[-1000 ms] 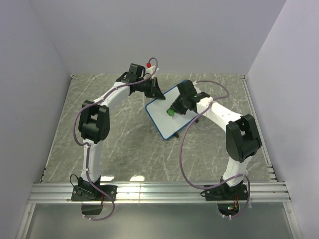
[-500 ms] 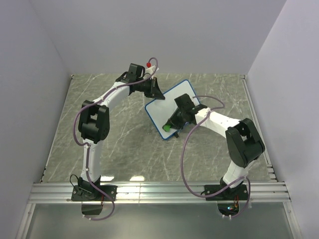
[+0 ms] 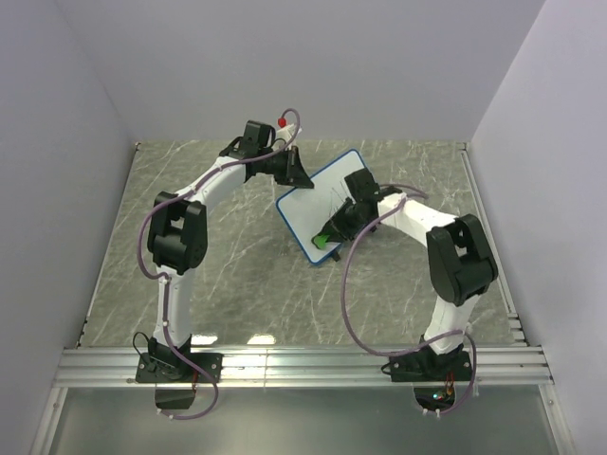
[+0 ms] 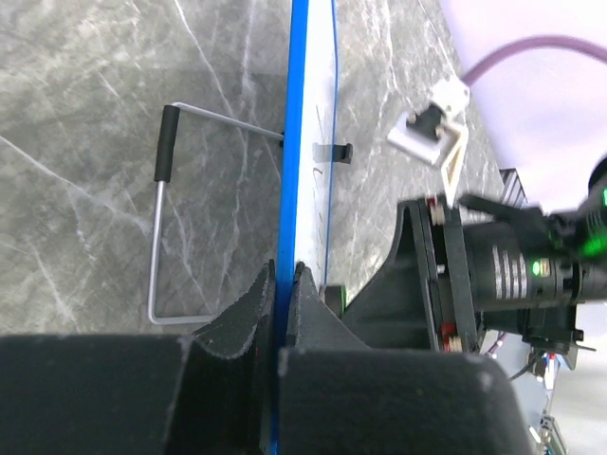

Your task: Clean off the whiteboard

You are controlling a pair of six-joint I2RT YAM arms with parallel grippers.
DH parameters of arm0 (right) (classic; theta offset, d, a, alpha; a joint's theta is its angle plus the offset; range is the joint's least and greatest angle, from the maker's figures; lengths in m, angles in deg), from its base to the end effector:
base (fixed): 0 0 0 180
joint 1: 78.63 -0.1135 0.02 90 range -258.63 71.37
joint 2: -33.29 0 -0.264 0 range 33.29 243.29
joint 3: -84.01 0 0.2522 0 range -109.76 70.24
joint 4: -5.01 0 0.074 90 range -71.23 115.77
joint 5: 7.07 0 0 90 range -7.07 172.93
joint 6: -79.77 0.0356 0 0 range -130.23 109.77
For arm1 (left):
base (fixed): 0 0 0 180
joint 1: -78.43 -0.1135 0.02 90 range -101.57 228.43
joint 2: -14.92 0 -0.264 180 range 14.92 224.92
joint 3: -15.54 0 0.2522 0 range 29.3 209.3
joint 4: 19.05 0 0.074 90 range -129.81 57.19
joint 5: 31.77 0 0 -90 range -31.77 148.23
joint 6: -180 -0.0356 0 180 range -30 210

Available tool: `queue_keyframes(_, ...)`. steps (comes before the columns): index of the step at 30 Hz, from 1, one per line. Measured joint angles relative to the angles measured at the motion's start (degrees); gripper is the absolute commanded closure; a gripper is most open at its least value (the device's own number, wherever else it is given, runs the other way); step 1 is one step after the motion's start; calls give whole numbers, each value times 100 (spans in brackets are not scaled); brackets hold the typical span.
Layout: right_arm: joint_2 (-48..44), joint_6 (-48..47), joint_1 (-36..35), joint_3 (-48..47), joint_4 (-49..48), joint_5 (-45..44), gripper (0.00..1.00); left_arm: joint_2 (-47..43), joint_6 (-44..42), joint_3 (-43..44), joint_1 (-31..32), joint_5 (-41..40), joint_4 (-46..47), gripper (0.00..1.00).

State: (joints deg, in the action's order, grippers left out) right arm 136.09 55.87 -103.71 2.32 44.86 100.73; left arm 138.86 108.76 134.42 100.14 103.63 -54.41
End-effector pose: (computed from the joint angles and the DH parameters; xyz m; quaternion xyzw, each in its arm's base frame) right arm 0.3270 0.1651 0.1858 0.2988 0.9094 0.2818 0.0663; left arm 0.4496 -0.2063 0.2461 0.1833 0.8331 -0.4625 0.2418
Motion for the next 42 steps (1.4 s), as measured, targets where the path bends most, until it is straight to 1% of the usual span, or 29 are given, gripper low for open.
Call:
queue_keyframes(4,452,-15,356,-850,691,22,100,-31,44,-44,-39,-72,74,100)
queue_keyframes(8,855,-26,828,-1746,1040,-181,100,-107,105,-166,-70,-140,149,100)
queue_keyframes(13,1340,-35,1187,-2826,1082,-509,100,-177,212,-273,-74,-197,164,100)
queue_keyframes(16,1506,11,1215,-3167,1019,-599,100,-186,245,-278,-74,-219,144,100)
queue_keyframes(18,1552,61,1200,-3233,981,-605,100,-186,278,-278,-79,-238,125,100)
queue_keyframes(24,1561,208,1104,-3213,702,-612,100,-186,321,-278,-96,-286,74,100)
queue_keyframes(29,1283,376,909,-2649,-101,-610,100,-186,332,-278,-122,-299,2,100)
queue_keyframes(33,896,518,531,-2059,-717,-588,100,-186,310,-278,-122,-293,-13,100)
queue_keyframes(36,535,643,234,-1410,-1237,-603,100,-188,291,-275,-125,-278,-48,100)
queue_keyframes(42,-11,765,247,-7,-2044,-341,100,-192,280,-269,-129,-269,-46,100)
